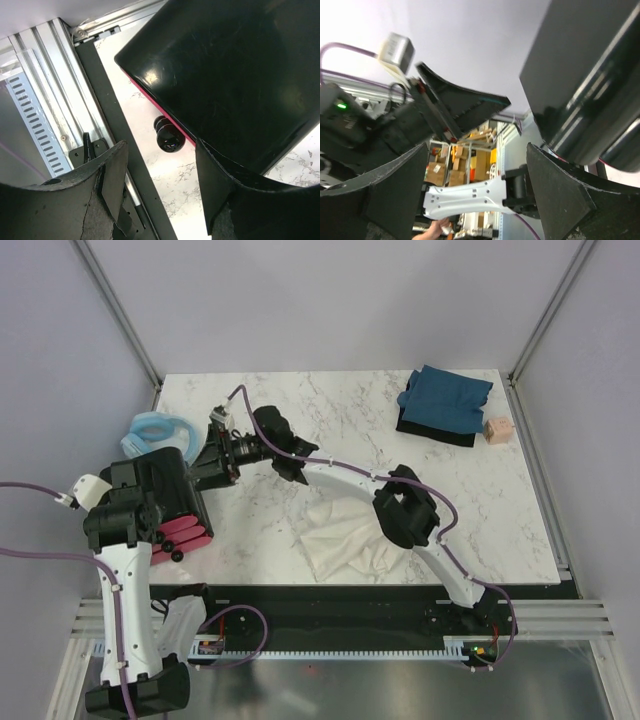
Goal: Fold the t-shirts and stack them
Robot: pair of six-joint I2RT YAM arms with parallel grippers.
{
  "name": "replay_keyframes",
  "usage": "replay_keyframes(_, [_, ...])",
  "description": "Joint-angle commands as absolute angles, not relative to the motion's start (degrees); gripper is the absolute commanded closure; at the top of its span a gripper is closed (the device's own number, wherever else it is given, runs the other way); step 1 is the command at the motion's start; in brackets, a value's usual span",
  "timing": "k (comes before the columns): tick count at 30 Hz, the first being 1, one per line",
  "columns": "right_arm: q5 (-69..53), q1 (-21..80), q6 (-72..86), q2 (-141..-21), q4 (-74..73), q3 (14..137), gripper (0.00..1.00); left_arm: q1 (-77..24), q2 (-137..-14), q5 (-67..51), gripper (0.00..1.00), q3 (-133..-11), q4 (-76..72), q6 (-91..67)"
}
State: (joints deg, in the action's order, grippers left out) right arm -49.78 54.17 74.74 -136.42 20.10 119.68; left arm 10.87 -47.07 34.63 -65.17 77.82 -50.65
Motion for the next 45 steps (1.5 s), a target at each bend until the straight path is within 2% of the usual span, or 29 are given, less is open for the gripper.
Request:
replay_keyframes(1, [-53.52, 56.51, 73.40, -136.41, 21.37, 117.78, 0.13, 11.16, -47.37, 34.54, 0.36, -64.25, 87.45, -54.84])
replay_keyframes(6, [-53.97, 57.22, 71.02, -137.81, 19.08, 118.29, 0.15, 11.16, -46.67, 34.54, 0.36, -63.11, 88.06, -54.93])
replay_keyframes(13, [-52.47, 57.75, 61.70, -140.62, 6.07, 124.10, 0.16, 11.34, -44.03, 33.31, 0.39, -67.31, 88.15, -55.19])
replay_keyframes(17, [-52.65, 57.74, 58.10, -140.10, 2.91, 121.83, 0.17, 11.51, -45.17, 38.66, 0.42, -68.91, 88.15, -55.20])
replay_keyframes(25, [-50.45, 57.39, 48.01, -130.97, -1.30, 110.40, 0.17, 15.29, -48.42, 38.49, 0.33, -68.47, 88.15, -56.16])
replay_keyframes(31, [-45.88, 56.78, 35.78, -130.61, -18.53, 117.68, 0.17, 15.56, -48.69, 36.22, 0.35, -71.01, 88.07, -54.68])
replay_keyframes(34, [-44.04, 56.16, 31.65, -127.11, -21.96, 115.16, 0.17, 15.56, -47.03, 36.99, 0.36, -71.28, 88.07, -53.18])
replay_keyframes(38, [-40.35, 55.99, 26.29, -121.48, -27.32, 111.63, 0.16, 15.82, -46.49, 42.01, 0.32, -72.50, 88.07, -52.65])
replay_keyframes(41, [-39.99, 55.99, 25.84, -117.52, -27.78, 107.76, 0.16, 15.82, -49.12, 37.37, 0.37, -76.81, 88.07, -51.24])
replay_keyframes(44, [-38.94, 55.29, 24.44, -113.91, -27.60, 103.55, 0.15, 15.82, -52.72, 27.63, 0.41, -80.15, 87.28, -48.09])
replay_keyframes(45, [-38.94, 54.76, 24.43, -112.51, -26.55, 102.32, 0.15, 15.82, -53.26, 20.38, 0.41, -81.29, 85.80, -45.47])
